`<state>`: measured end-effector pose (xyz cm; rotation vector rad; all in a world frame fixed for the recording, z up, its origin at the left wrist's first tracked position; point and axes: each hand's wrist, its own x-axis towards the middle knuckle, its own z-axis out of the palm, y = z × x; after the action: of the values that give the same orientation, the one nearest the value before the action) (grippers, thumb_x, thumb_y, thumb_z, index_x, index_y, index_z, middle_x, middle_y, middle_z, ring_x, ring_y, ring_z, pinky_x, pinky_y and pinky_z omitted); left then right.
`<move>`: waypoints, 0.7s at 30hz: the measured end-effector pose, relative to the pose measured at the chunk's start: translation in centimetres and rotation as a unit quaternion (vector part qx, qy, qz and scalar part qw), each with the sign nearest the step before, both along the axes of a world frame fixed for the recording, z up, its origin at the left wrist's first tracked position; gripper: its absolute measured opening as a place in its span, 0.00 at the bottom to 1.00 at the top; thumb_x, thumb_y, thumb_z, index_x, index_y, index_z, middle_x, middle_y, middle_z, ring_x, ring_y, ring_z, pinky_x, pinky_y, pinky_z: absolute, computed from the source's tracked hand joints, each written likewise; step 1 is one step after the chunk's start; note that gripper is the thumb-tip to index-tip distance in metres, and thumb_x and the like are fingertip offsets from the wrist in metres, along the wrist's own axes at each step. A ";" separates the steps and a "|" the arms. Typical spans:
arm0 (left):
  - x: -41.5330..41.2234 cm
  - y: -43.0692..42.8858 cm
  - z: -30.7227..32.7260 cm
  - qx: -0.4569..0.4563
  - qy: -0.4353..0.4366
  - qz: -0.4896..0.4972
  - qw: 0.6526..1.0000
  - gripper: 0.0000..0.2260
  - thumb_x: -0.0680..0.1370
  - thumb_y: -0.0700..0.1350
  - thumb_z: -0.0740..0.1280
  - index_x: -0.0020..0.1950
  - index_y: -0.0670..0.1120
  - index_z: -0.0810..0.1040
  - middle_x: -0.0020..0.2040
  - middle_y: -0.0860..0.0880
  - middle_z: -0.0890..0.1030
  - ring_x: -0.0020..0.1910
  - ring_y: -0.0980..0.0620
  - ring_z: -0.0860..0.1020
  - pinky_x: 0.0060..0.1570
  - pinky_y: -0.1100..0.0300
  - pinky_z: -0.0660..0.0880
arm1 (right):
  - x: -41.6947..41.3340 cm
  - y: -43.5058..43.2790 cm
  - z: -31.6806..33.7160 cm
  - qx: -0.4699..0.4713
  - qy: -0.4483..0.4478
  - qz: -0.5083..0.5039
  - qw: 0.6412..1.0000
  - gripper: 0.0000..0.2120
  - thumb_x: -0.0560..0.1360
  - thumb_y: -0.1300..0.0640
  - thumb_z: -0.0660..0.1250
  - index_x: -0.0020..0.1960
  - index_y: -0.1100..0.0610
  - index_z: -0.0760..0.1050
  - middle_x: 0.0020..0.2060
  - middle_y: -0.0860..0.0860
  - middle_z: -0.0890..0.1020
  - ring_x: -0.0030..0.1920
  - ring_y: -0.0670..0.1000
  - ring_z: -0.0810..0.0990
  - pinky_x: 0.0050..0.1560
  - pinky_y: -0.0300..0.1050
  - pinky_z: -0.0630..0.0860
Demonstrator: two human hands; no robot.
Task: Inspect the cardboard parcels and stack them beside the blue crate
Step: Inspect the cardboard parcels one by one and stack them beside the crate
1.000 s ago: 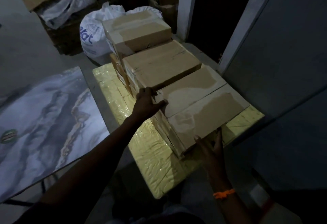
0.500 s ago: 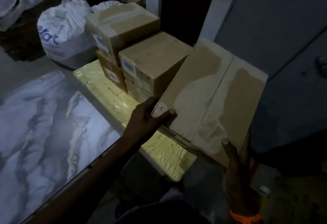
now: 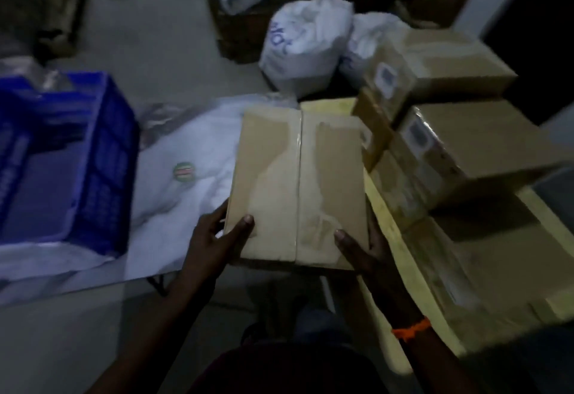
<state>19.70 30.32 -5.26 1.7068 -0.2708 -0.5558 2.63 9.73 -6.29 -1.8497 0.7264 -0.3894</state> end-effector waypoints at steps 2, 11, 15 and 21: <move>1.1 1.7 -2.0 0.007 0.033 0.062 0.998 0.11 0.79 0.47 0.72 0.57 0.63 0.79 0.47 0.60 0.86 0.46 0.58 0.85 0.41 0.60 0.83 | 4.0 -1.1 -1.8 0.008 0.045 0.066 0.997 0.45 0.71 0.31 0.71 0.81 0.36 0.54 0.78 0.40 0.66 0.77 0.45 0.66 0.78 0.56 0.65; 4.5 2.4 -6.2 0.047 0.088 0.192 0.976 0.17 0.79 0.53 0.70 0.68 0.59 0.76 0.55 0.62 0.81 0.57 0.57 0.81 0.51 0.63 0.80 | 15.0 -4.2 -7.7 0.101 0.049 0.228 0.967 0.40 0.73 0.42 0.76 0.79 0.38 0.61 0.70 0.42 0.77 0.70 0.47 0.77 0.72 0.57 0.73; 6.2 1.5 -7.4 0.053 0.095 0.191 0.976 0.22 0.75 0.62 0.72 0.69 0.62 0.77 0.60 0.56 0.84 0.60 0.52 0.81 0.57 0.50 0.81 | 17.3 -6.0 -9.0 0.110 0.048 0.245 0.962 0.39 0.75 0.47 0.76 0.80 0.41 0.60 0.67 0.35 0.78 0.68 0.42 0.77 0.70 0.48 0.75; 7.4 1.0 -8.9 0.088 0.102 0.183 0.974 0.29 0.71 0.69 0.71 0.71 0.64 0.75 0.65 0.54 0.81 0.63 0.50 0.79 0.59 0.45 0.80 | 18.6 -6.8 -10.2 0.120 0.047 0.265 0.956 0.39 0.77 0.57 0.75 0.79 0.41 0.58 0.64 0.25 0.75 0.65 0.34 0.76 0.62 0.31 0.74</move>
<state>27.09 31.33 -14.19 1.7983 0.2435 -0.4847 21.18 2.89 -16.47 -1.7528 0.2984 0.1322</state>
